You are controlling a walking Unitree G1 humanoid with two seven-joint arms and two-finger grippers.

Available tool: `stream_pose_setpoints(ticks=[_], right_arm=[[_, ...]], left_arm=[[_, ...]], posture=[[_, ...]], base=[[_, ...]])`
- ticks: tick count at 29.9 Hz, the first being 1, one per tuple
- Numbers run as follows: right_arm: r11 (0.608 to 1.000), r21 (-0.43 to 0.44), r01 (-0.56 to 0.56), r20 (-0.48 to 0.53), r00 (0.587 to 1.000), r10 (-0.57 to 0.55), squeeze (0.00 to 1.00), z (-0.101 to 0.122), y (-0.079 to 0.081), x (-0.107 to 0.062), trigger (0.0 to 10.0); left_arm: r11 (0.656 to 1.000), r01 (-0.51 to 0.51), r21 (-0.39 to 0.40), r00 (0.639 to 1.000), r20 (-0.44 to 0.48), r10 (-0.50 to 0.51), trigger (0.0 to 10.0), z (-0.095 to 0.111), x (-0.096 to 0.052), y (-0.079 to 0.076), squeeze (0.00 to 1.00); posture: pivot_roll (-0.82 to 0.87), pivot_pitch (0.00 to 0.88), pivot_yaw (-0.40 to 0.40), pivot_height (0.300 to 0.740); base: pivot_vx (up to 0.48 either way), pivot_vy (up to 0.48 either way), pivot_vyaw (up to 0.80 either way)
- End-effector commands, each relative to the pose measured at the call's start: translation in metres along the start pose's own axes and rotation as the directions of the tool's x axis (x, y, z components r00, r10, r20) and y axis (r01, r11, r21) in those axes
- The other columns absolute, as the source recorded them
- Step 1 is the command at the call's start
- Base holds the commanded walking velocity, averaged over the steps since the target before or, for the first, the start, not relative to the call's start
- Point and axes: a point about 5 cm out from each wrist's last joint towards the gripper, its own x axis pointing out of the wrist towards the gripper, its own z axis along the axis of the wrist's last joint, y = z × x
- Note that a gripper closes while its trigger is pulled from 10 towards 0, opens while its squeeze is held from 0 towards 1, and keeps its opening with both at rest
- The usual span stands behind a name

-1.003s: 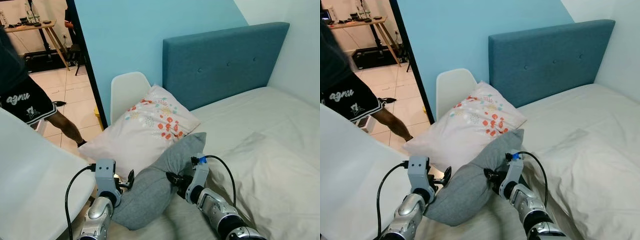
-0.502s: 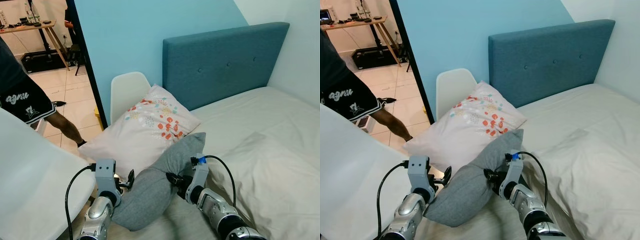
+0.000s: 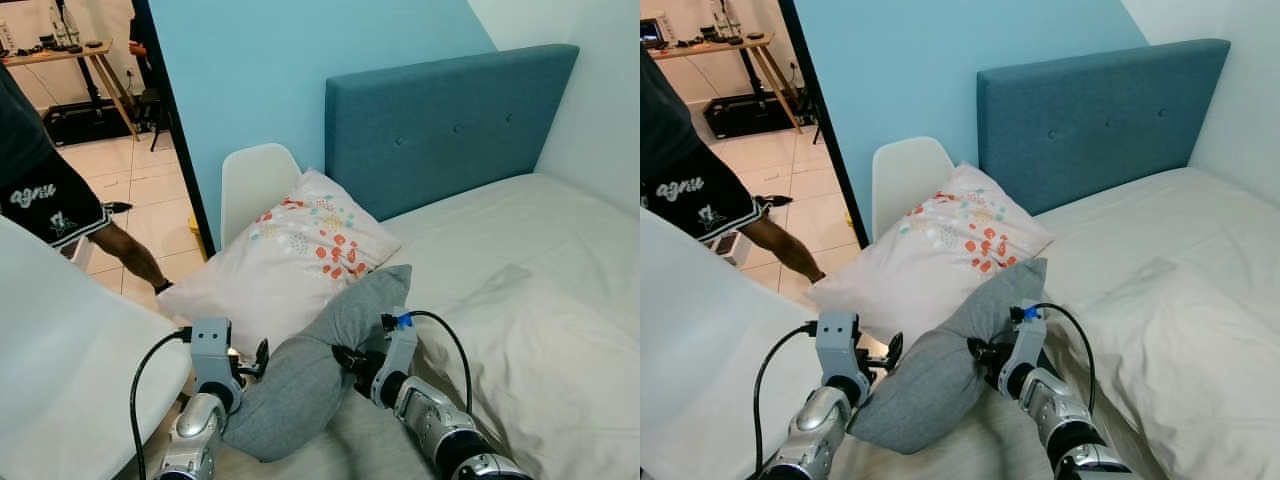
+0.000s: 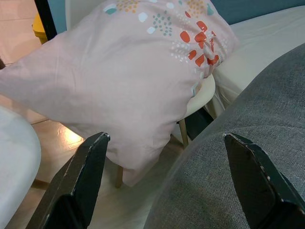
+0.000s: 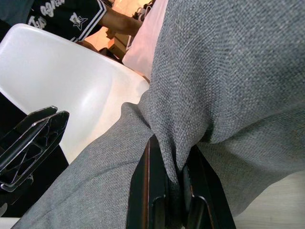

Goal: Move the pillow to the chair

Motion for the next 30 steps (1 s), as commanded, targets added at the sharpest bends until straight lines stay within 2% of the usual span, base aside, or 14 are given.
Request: stream_pose_setpoints(ticks=[1,30], right_arm=[[0.999,-0.016,-0.030,0.046,0.998,0.031,0.00,0.0120,0.0065,0.0054,10.0],[0.999,-0.004,-0.039,0.046,0.998,0.039,0.00,0.0076,0.0101,0.0074,10.0]], left_arm=[[1.000,-0.001,0.011,1.000,-0.020,0.001,10.0,-0.0017,0.0006,0.0014,0.00],[1.000,-0.013,0.022,0.999,-0.035,0.014,10.0,-0.0042,-0.0016,0.0070,0.00]], posture=[[-0.13,0.037,0.004,0.676],[-0.10,0.012,0.004,0.676]], base=[[0.000,0.000,0.00],[0.000,0.000,0.00]])
